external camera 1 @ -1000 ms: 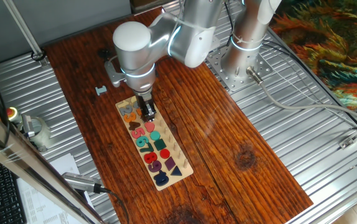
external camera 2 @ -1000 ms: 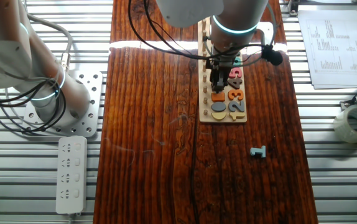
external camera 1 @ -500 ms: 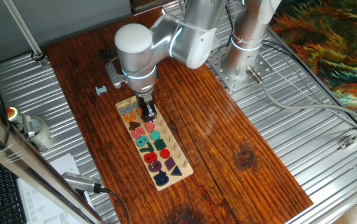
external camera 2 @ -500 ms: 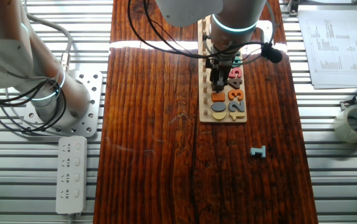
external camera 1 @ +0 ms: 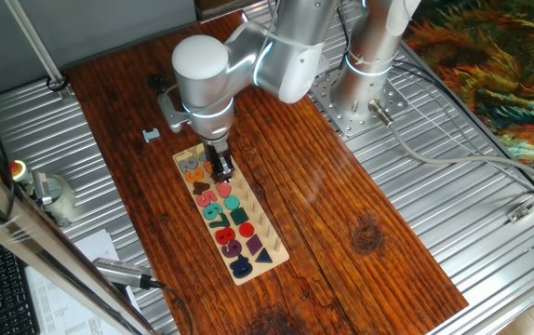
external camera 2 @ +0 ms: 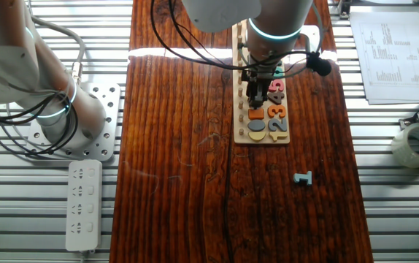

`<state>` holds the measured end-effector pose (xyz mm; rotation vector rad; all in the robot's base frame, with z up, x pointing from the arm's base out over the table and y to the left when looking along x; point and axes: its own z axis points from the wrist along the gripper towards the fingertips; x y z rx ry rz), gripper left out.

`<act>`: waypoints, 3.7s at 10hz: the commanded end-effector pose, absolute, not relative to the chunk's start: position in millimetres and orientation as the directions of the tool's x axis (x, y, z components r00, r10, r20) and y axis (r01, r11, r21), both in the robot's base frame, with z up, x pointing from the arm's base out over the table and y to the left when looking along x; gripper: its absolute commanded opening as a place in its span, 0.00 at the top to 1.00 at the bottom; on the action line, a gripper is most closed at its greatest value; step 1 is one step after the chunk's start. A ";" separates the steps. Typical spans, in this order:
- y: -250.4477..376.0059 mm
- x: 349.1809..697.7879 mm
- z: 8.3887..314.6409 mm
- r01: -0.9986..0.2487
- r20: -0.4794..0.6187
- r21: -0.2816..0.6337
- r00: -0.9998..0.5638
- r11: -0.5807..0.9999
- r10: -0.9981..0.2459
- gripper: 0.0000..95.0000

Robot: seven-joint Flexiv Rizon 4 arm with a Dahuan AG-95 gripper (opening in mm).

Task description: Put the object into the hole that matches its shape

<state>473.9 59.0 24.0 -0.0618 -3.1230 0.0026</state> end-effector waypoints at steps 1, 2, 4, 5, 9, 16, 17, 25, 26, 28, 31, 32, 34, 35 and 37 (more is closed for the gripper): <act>58.4 474.3 22.3 0.038 0.016 -0.008 -0.999 0.999 0.039 1.00; 57.9 474.3 22.1 0.039 0.017 -0.008 -0.999 0.999 0.039 1.00; 56.5 474.4 22.5 0.039 0.017 -0.006 -0.999 0.999 0.039 1.00; 55.5 474.6 22.9 0.038 0.017 -0.006 -0.999 0.999 0.038 1.00; 55.5 474.8 22.5 0.040 0.016 -0.004 -0.999 0.999 0.040 1.00; 56.1 477.9 22.1 0.053 0.017 -0.005 -0.998 0.999 0.053 1.00; 56.4 477.9 22.0 0.055 0.017 -0.002 -0.998 0.998 0.055 1.00; 59.7 476.2 20.8 0.058 0.016 -0.011 -0.998 0.998 0.058 1.00; 59.6 475.4 21.1 0.057 0.014 -0.011 -0.998 0.998 0.057 1.00; 59.6 475.4 22.0 0.056 0.011 -0.012 -0.998 0.998 0.056 1.00; 59.7 475.3 22.3 0.049 0.010 -0.012 -0.999 0.999 0.049 1.00; 59.7 475.3 22.3 0.048 0.009 -0.012 -0.999 0.999 0.048 1.00; 59.9 475.2 25.0 0.036 0.008 -0.011 -0.999 0.999 0.036 1.00; 60.1 475.1 26.7 0.030 0.008 -0.008 -1.000 1.000 0.030 1.00; 63.3 475.0 25.0 0.038 0.010 0.003 -0.999 0.999 0.038 1.00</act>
